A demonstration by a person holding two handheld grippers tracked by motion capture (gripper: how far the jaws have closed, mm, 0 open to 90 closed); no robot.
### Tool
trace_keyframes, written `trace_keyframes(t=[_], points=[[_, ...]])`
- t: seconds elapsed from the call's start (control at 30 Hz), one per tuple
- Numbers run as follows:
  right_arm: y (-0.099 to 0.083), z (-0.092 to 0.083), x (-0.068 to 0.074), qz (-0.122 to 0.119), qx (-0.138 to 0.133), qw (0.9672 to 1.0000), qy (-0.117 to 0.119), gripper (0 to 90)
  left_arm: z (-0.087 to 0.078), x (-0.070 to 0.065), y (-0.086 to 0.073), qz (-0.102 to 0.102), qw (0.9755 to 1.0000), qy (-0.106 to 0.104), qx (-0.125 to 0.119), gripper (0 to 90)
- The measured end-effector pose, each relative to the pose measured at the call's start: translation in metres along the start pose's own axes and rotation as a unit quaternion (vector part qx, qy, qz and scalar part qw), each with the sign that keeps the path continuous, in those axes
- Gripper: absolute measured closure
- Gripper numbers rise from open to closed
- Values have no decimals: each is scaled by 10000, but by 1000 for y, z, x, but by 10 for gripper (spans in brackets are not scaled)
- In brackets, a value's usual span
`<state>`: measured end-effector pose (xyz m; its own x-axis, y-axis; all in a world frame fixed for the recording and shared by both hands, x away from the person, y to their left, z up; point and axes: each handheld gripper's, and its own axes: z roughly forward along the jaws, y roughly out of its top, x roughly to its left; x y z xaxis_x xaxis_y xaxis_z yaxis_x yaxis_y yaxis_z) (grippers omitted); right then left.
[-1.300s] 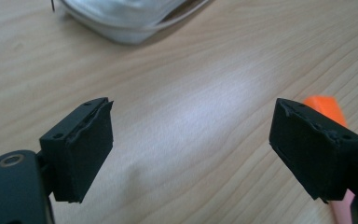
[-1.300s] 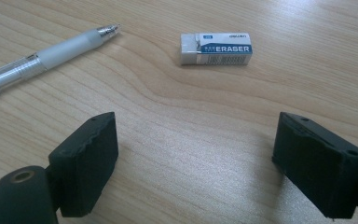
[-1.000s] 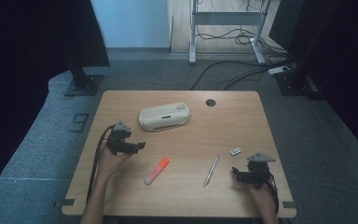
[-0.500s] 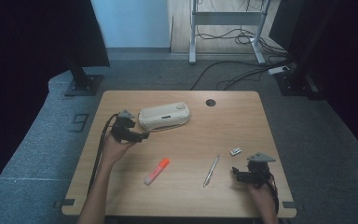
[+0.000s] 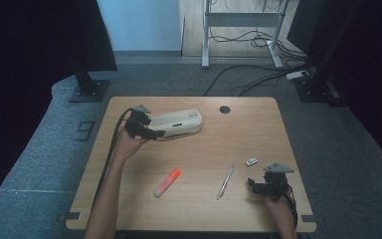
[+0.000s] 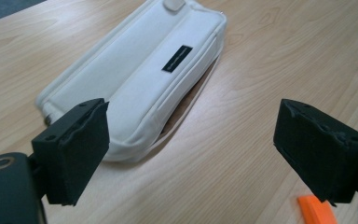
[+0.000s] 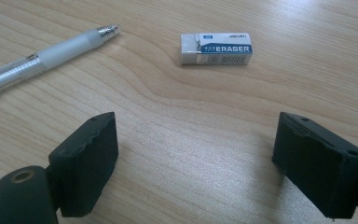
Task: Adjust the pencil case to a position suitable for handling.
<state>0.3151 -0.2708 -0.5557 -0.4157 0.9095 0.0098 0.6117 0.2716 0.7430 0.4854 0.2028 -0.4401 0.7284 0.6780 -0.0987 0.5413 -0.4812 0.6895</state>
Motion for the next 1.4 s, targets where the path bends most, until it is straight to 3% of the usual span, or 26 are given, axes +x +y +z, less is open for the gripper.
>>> trace_keyframes(t=[0.2, 0.33, 0.4, 0.47, 0.73, 0.93, 1.07, 1.17, 1.3, 1.4], points=[[0, 0, 0, -1, -1, 10000, 0, 137, 17, 4, 14, 224, 9995, 57, 203, 45], [0, 0, 0, -1, 1, 10000, 1, 137, 27, 6, 18, 217, 9990, 101, 379, 36], [0, 0, 0, -3, 0, 10000, 4, 136, 36, 10, 18, 85, 9991, -25, 403, 33], [0, 0, 0, -5, 1, 10000, 5, 135, 41, 13, 18, 86, 9990, -56, 427, 29], [0, 0, 0, -5, 0, 10000, 7, 135, 62, 16, 17, 274, 9982, 59, 521, 0], [0, 0, 0, -22, 3, 10000, 25, 135, 78, 22, 14, 146, 9991, -110, 370, 0], [0, 0, 0, -26, 3, 10000, 30, 135, 88, 24, 10, 114, 9988, -157, 453, 0], [0, 0, 0, -28, 4, 10000, 34, 135, 97, 26, 5, 40, 9974, -288, 660, 0], [0, 0, 0, -30, 14, 10000, 40, 135, 102, 20, 0, 169, 9969, -140, 759, 0], [0, 0, 0, -26, 10, 10000, 39, 134, 100, 19, -3, 90, 9968, -211, 760, 0]])
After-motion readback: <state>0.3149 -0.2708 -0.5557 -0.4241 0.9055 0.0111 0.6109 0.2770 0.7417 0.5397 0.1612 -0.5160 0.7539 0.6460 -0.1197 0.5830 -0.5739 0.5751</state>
